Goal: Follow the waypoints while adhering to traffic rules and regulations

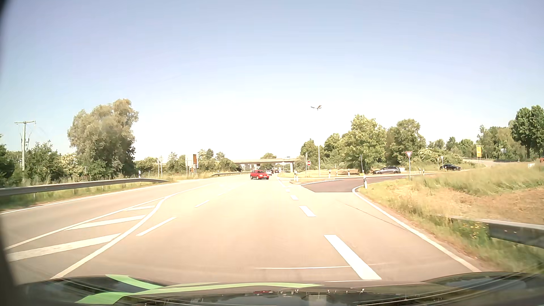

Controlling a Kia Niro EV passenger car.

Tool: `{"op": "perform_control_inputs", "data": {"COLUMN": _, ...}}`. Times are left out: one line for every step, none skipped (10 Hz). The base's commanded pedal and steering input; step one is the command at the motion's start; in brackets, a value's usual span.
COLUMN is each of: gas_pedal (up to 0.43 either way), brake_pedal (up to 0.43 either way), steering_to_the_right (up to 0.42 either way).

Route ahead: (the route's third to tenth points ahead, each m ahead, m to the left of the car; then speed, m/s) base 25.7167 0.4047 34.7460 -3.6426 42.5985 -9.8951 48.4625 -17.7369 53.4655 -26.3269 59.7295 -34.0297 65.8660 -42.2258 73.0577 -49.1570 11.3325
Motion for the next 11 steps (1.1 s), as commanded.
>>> {"op": "perform_control_inputs", "data": {"gas_pedal": 0.0, "brake_pedal": 0.0, "steering_to_the_right": 0.019}}
{"op": "perform_control_inputs", "data": {"gas_pedal": 0.0, "brake_pedal": 0.0, "steering_to_the_right": 0.019}}
{"op": "perform_control_inputs", "data": {"gas_pedal": 0.0, "brake_pedal": 0.0, "steering_to_the_right": 0.02}}
{"op": "perform_control_inputs", "data": {"gas_pedal": 0.0, "brake_pedal": 0.0, "steering_to_the_right": 0.021}}
{"op": "perform_control_inputs", "data": {"gas_pedal": 0.0, "brake_pedal": 0.0, "steering_to_the_right": 0.023}}
{"op": "perform_control_inputs", "data": {"gas_pedal": 0.0, "brake_pedal": 0.0, "steering_to_the_right": 0.025}}
{"op": "perform_control_inputs", "data": {"gas_pedal": 0.0, "brake_pedal": 0.006, "steering_to_the_right": 0.026}}
{"op": "perform_control_inputs", "data": {"gas_pedal": 0.0, "brake_pedal": 0.043, "steering_to_the_right": 0.027}}
{"op": "perform_control_inputs", "data": {"gas_pedal": 0.0, "brake_pedal": 0.085, "steering_to_the_right": 0.027}}
{"op": "perform_control_inputs", "data": {"gas_pedal": 0.0, "brake_pedal": 0.11, "steering_to_the_right": 0.028}}
{"op": "perform_control_inputs", "data": {"gas_pedal": 0.0, "brake_pedal": 0.134, "steering_to_the_right": 0.029}}
